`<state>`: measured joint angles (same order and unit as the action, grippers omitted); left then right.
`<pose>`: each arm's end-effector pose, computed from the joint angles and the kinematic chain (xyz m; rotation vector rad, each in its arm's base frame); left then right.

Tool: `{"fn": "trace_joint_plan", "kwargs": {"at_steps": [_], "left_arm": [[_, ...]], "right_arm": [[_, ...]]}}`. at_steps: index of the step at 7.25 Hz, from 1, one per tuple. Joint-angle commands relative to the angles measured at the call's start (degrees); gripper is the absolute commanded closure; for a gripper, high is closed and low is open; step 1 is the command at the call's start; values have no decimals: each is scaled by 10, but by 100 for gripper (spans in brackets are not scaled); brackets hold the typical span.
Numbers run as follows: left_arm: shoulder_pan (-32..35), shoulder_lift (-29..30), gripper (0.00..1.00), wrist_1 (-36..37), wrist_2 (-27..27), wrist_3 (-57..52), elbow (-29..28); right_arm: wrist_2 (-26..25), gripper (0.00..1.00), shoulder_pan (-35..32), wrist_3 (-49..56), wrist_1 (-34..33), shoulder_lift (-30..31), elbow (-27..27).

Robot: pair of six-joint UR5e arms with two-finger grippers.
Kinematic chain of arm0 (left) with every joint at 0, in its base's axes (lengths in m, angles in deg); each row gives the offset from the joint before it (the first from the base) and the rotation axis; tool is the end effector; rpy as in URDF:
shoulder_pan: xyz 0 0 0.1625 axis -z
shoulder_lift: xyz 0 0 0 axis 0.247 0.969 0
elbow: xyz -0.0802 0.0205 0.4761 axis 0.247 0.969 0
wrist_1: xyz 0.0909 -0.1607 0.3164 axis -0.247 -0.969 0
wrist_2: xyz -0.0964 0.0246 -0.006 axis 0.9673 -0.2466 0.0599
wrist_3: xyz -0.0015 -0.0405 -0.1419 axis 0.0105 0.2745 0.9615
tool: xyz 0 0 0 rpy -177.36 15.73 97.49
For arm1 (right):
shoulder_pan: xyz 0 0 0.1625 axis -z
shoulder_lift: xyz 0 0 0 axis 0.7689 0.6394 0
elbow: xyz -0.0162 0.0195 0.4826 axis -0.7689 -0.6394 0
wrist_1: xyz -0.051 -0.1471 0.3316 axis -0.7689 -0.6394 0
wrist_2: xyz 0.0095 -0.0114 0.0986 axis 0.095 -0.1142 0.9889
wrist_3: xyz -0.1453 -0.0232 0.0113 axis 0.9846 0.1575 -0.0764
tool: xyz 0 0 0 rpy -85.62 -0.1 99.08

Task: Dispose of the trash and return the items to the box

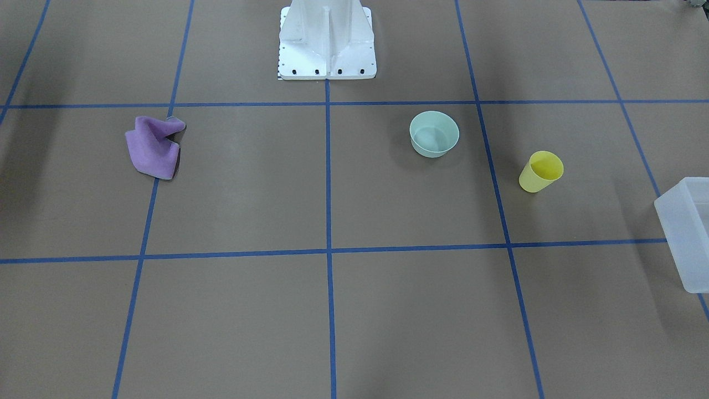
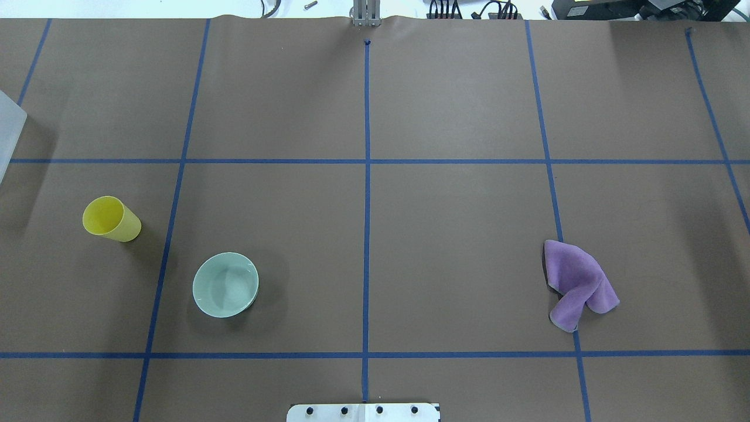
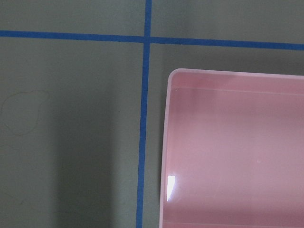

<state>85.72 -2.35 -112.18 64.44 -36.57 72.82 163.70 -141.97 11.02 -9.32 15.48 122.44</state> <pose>-0.0803 -0.3280 0.7186 0.1697 0.8359 0.0705 0.0431 -0.3332 0.7246 0.0207 -0.7462 -0.0285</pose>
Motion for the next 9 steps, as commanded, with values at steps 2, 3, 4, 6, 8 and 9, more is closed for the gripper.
{"fn": "trace_joint_plan", "kwargs": {"at_steps": [2, 3, 4, 6, 8, 9], "left_arm": [[0, 0, 1, -1, 0, -1, 2], [0, 1, 1, -3, 4, 0, 7], [0, 10, 1, -27, 6, 3, 11], [-3, 17, 1, -178, 6, 5, 6], [-81, 48, 1, -199, 7, 31, 7], [-137, 54, 1, -223, 4, 150, 10]], "right_arm": [[-3, 0, 1, -2, 0, -1, 26], [-1, 0, 1, -6, 9, -32, 29], [0, 0, 1, -3, 34, -68, 8], [8, 0, 1, -6, 164, -23, -2], [22, 0, 11, -81, 216, -27, -15], [16, 0, 44, -166, 217, -28, 11]]}}
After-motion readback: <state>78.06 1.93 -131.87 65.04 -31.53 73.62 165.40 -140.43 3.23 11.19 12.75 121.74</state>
